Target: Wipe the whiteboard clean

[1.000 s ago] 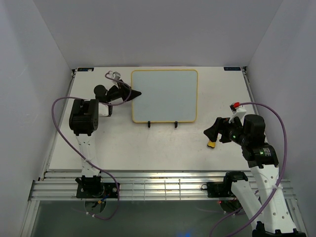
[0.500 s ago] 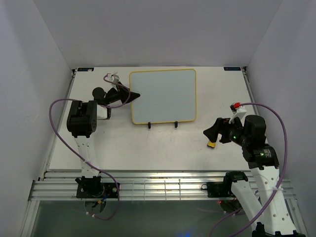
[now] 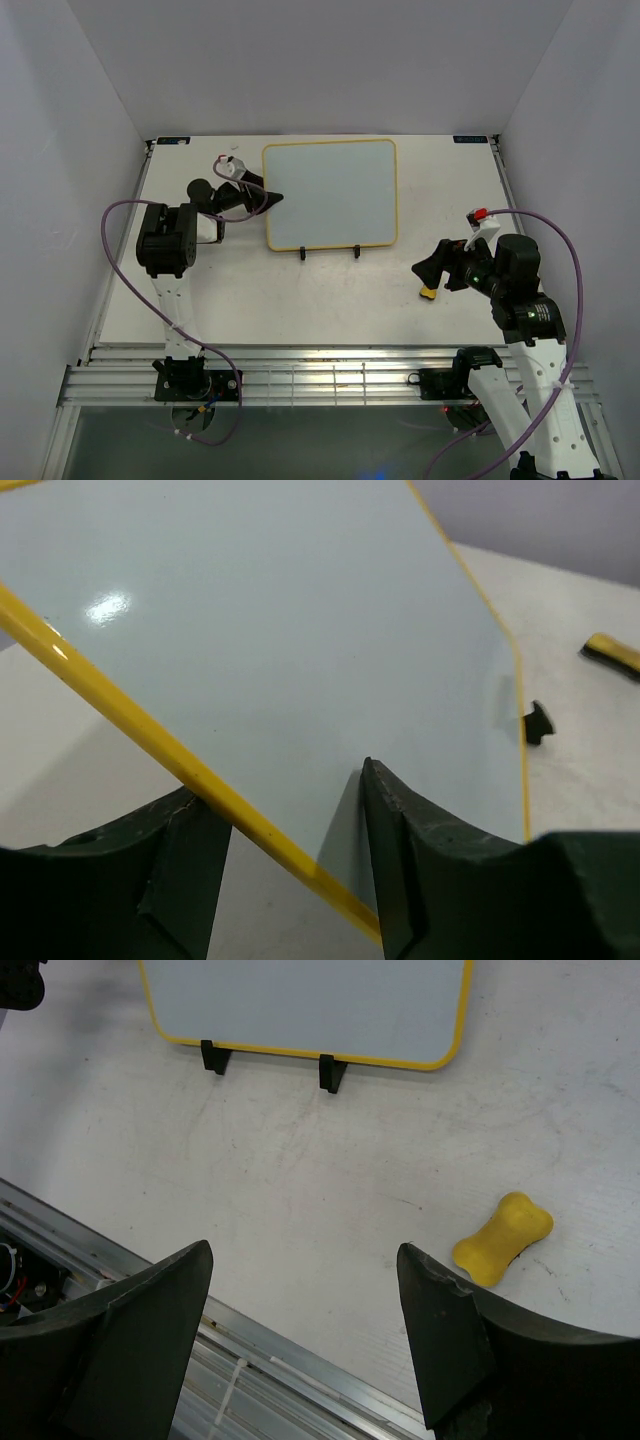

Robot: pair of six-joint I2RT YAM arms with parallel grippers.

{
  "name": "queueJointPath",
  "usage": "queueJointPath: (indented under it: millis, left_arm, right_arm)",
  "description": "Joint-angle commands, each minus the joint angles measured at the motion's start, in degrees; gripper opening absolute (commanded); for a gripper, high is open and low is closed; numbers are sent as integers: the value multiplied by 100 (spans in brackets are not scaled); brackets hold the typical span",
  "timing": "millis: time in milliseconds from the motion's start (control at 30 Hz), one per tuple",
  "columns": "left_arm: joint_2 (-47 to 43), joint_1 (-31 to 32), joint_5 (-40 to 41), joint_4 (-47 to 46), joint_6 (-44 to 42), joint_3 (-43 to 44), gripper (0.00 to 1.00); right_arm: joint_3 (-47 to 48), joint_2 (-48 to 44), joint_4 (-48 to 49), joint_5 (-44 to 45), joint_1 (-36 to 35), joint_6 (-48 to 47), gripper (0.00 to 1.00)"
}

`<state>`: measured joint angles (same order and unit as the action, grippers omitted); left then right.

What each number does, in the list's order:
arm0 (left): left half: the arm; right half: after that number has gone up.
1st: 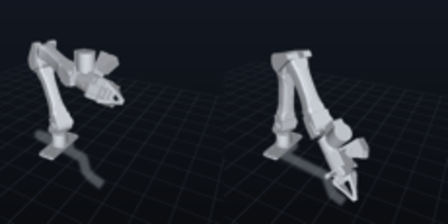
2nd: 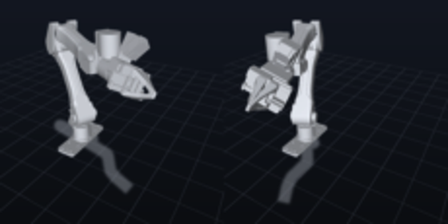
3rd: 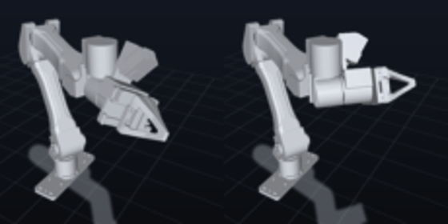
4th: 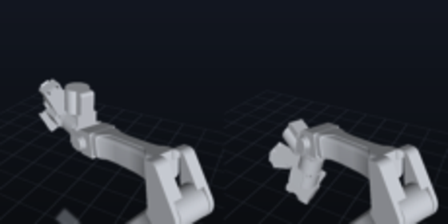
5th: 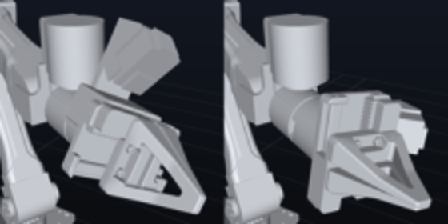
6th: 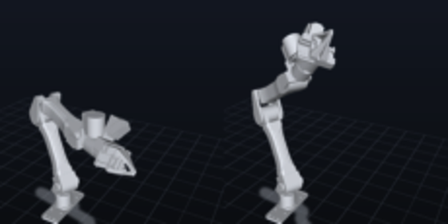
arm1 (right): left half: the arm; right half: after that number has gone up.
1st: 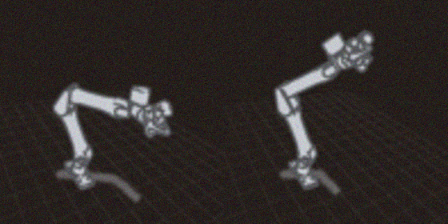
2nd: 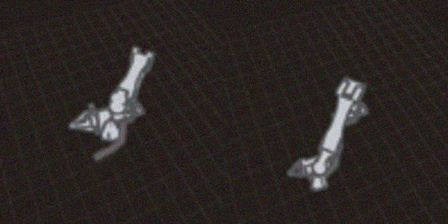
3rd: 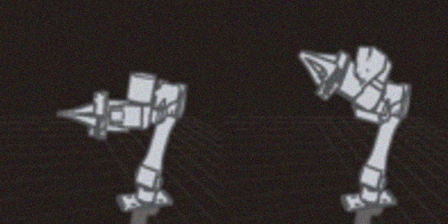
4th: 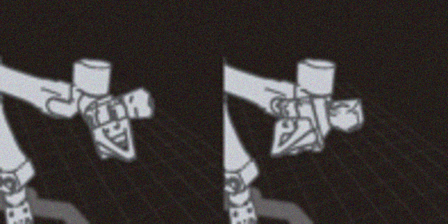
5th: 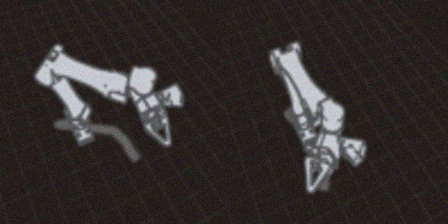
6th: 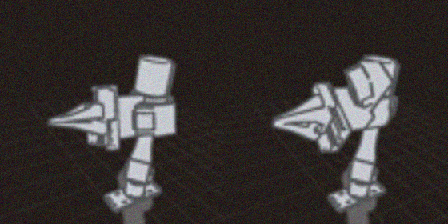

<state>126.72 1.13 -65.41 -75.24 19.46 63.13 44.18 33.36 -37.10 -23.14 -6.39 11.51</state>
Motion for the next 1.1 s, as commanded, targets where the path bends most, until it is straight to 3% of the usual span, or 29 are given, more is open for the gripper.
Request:
queueJointPath:
  millis: [0, 67, 100, 133, 500, 700, 933, 1033, 1067]
  left_arm:
    - [99, -86, 19, -2126, -1199, -91, 64]
    - [81, -86, 11, -2126, -1164, -99, 74]
    - [73, -86, 10, -2126, -1164, -108, 90]
    - [55, -86, 10, -2126, -1164, -108, 98]
    - [-401, -104, 607, -2135, -971, -336, 98]
    - [-1164, -341, 1905, -2126, -549, -1100, 98]
    - [-2027, -359, 2435, -2082, -514, -1900, 98]
    - [-2561, -359, 2848, -1881, -365, -2261, 98]
    - [-2729, -359, 3006, -1549, -243, -2392, 98]
  right_arm:
    - [117, -58, 221, -104, 24, -43, 80]
    - [126, -58, 203, -86, 24, -43, 80]
    - [126, -67, 203, -77, 24, -52, 80]
    - [117, -58, 203, -77, 24, -61, 80]
    - [82, -102, 247, 11, 24, -96, 80]
    - [90, -32, 379, 274, 24, -114, 85]
    - [249, -5, 318, 696, 24, -140, 98]
    - [336, 12, 248, 872, 33, -131, 99]
    - [406, 30, 186, 950, 24, -131, 96]
